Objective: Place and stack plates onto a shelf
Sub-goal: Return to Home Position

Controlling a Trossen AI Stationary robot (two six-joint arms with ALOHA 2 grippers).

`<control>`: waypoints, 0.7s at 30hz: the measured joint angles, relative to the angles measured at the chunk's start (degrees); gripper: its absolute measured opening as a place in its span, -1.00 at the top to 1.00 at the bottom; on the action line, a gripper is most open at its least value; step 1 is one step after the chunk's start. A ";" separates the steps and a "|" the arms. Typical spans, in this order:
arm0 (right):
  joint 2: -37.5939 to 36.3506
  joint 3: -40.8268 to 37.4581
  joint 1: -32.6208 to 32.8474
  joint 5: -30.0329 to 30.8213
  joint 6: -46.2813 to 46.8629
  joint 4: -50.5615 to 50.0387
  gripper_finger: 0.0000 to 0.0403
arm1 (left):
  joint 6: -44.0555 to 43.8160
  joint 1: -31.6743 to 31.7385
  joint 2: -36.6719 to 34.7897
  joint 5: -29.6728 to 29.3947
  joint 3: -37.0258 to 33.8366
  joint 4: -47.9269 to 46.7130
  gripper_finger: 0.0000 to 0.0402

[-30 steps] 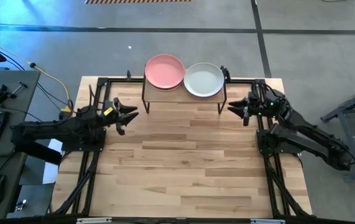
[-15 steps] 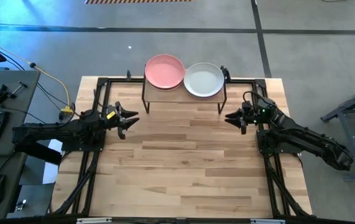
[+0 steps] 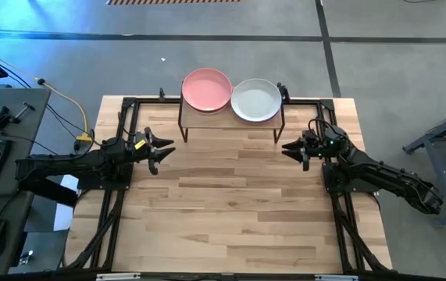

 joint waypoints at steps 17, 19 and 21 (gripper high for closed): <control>0.04 0.00 0.00 1.18 -0.08 -1.40 0.36 | -0.11 0.00 0.04 0.02 0.01 -2.19 0.34; 0.04 0.00 0.00 1.21 -0.08 -1.44 0.36 | -0.11 0.00 0.04 0.02 0.01 -2.19 0.34; 0.04 0.00 0.00 1.23 -0.06 -1.44 0.36 | -0.11 0.00 0.04 0.02 0.00 -2.17 0.34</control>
